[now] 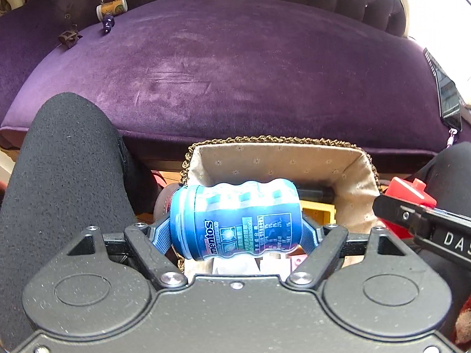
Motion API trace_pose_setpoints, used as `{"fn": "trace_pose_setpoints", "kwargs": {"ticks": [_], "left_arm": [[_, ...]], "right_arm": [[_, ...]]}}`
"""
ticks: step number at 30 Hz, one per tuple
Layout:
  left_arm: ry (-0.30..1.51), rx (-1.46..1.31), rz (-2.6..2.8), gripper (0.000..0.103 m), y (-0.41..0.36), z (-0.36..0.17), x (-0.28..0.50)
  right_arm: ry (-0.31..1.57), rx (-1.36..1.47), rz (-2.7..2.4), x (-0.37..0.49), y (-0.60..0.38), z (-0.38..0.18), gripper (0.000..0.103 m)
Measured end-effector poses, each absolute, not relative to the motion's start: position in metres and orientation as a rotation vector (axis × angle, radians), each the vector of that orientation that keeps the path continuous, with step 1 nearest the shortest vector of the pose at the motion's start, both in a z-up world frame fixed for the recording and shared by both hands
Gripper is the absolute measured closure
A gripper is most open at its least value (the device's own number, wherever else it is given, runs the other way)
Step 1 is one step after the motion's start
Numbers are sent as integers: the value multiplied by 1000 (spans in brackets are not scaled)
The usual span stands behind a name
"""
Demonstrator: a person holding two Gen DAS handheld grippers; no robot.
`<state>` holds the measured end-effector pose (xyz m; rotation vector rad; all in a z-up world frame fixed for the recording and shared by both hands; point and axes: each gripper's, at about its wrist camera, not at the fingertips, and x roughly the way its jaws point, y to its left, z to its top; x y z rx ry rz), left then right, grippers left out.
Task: Organize rigid objects
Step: 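Carry the Mentos bottle and red cube over the basket with both tools, then open the left tool to drop the Mentos bottle while right tool drops red cube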
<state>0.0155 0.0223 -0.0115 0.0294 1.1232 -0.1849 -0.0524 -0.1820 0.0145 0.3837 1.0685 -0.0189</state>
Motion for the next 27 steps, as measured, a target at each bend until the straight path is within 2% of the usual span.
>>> {"fn": "trace_pose_setpoints", "kwargs": {"ticks": [4, 16, 27], "left_arm": [[1144, 74, -189, 27, 17, -14, 9], [1194, 149, -144, 27, 12, -24, 14], [1209, 162, -138, 27, 10, -26, 15]], "right_arm": [[1135, 388, 6, -62, -181, 12, 66], [1169, 181, -6, -61, -154, 7, 66], [1188, 181, -6, -57, -153, 0, 66]]}}
